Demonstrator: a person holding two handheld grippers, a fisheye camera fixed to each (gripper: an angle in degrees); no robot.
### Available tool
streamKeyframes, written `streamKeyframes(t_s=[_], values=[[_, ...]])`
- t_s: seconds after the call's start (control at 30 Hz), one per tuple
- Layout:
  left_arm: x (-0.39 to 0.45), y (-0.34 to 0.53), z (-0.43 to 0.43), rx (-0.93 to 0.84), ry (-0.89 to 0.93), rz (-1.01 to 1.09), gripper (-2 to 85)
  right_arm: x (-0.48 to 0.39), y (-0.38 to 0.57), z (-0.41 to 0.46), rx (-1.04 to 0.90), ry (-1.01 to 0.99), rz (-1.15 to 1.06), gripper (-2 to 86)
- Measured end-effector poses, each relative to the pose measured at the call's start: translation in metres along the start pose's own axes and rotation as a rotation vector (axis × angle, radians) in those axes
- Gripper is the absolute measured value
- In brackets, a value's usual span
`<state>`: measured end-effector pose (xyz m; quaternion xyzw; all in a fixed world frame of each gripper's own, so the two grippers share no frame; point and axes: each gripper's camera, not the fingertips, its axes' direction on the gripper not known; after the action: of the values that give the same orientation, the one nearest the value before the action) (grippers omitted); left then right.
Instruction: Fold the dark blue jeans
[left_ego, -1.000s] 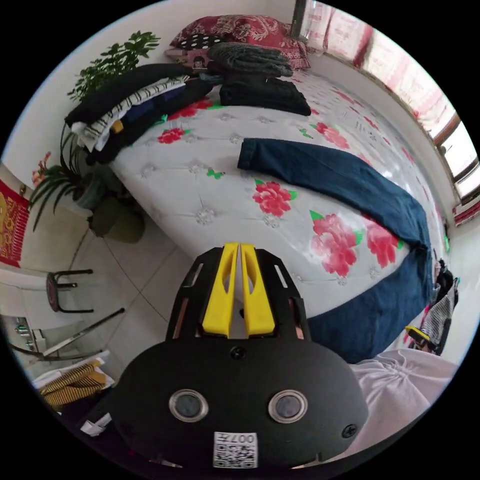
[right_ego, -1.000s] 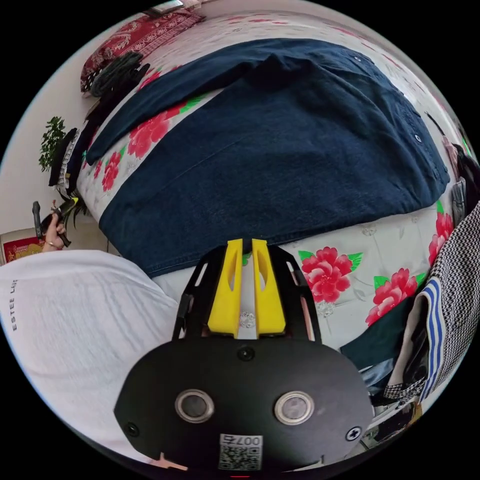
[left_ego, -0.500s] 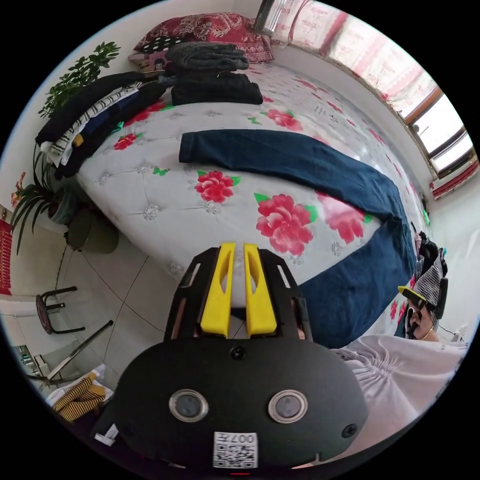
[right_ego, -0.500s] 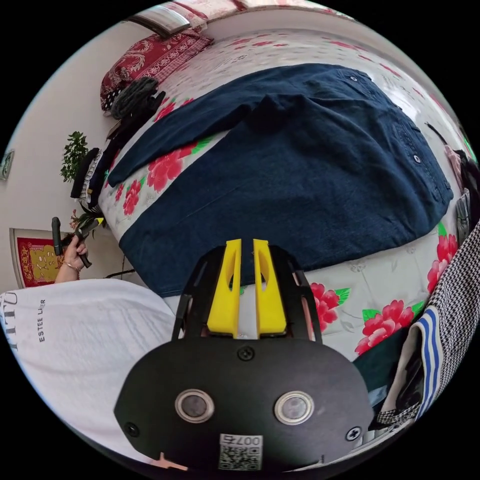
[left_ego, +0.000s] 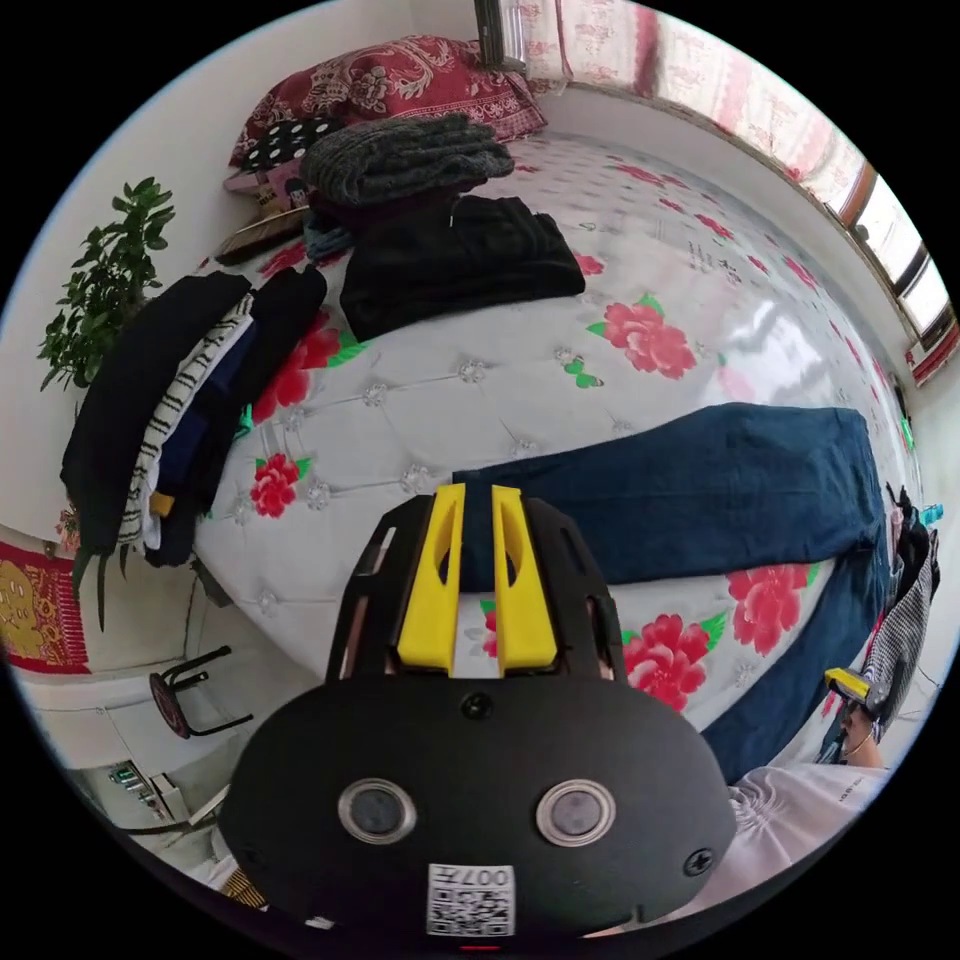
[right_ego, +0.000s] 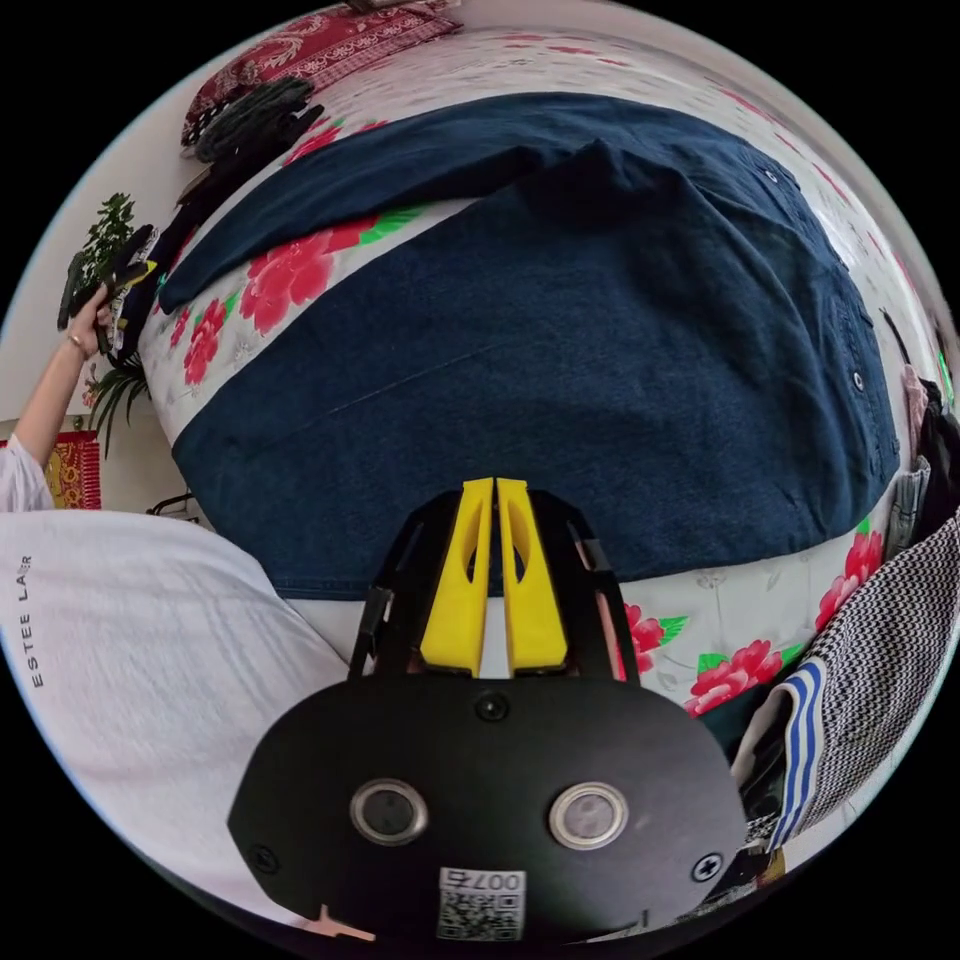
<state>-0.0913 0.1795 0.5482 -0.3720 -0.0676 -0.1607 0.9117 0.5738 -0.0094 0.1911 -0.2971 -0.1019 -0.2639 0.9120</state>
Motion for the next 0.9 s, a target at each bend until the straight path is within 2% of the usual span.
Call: streamKeyframes(t_s=[0.17, 0.27, 0.4, 0.47, 0.57, 0.63, 0.77, 0.9], values=[[-0.012, -0.057, 0.088, -0.332, 0.026, 0.059, 10.4, -0.007, -0.009, -0.009, -0.052, 0.036, 0.021, -0.2], [-0.025, -0.061, 0.081, -0.244, 0.072, 0.040, 9.0, -0.004, -0.008, -0.017, -0.048, 0.021, 0.073, -0.2], [-0.031, -0.062, 0.065, -0.191, 0.003, 0.104, 6.5, 0.001, -0.005, -0.030, -0.040, 0.005, 0.116, -0.2], [-0.060, -0.068, 0.018, 0.013, 0.020, 0.005, 6.2, 0.003, -0.005, -0.036, -0.048, 0.004, 0.122, -0.2], [-0.094, -0.077, -0.019, 0.160, 0.082, -0.138, 6.3, 0.007, -0.006, -0.047, -0.067, 0.004, 0.124, -0.2], [-0.100, -0.081, -0.018, 0.149, 0.072, -0.150, 6.7, 0.010, -0.004, -0.057, -0.071, 0.008, 0.116, -0.3], [-0.119, -0.059, -0.012, 0.069, -0.071, -0.248, 5.4, 0.017, 0.004, -0.074, -0.053, 0.009, 0.119, -0.2], [-0.138, 0.007, -0.025, 0.117, 0.010, -0.290, 4.9, 0.034, 0.025, -0.096, 0.023, -0.032, 0.165, -0.2]])
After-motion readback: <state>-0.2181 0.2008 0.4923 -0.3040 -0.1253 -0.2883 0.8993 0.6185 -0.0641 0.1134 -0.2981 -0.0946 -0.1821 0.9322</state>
